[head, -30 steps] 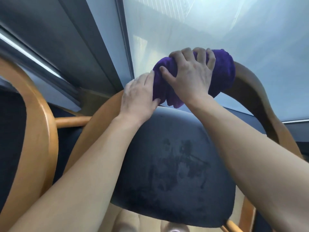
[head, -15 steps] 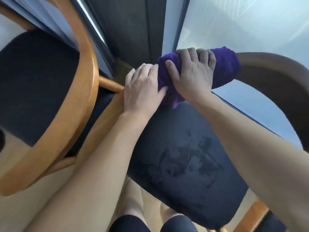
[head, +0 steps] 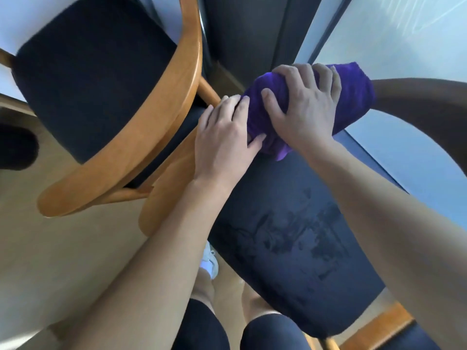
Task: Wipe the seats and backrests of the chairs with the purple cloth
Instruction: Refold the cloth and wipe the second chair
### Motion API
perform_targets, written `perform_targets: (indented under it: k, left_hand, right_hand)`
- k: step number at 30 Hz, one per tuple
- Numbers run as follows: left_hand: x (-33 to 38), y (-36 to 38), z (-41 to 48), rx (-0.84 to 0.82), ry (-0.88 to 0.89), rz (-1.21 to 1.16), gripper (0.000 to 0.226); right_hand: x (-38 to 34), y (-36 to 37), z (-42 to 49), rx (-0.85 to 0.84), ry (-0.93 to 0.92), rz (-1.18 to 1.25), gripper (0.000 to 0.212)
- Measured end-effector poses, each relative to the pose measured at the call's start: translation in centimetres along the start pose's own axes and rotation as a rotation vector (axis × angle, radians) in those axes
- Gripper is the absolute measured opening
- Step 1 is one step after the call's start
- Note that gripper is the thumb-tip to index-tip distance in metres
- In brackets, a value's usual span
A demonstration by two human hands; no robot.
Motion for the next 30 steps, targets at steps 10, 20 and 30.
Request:
perform_targets:
  k: [10,20,30]
  left_hand:
    - [-2.9,-1.5,-3.8,-0.151,0.042,-0.226,0.099]
    - [0.7,1.3,1.0,0.053,-0.148,-0.049,0.051]
    - [-4.2,0.3,-5.6,0.126,-0.244,0.007,0.049]
  right_hand:
    - [-7.2,0.0,-5.0,-0.057,0.025,0.581,0.052]
    - [-3.1,0.1,-3.8,-0.029,-0.151,0.231,0.040]
    - [-8.8,2.0,-8.3,0.044,-0.207,0.232,0.038]
Point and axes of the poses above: each hand's wrist, its own z-axis towards the middle knuckle, its own y-axis out of the palm, x = y × z, the point moved 3 cm from there along z, towards the middle knuckle, and after that the axes turned 1 degree about -z, right-handed, at the moved point
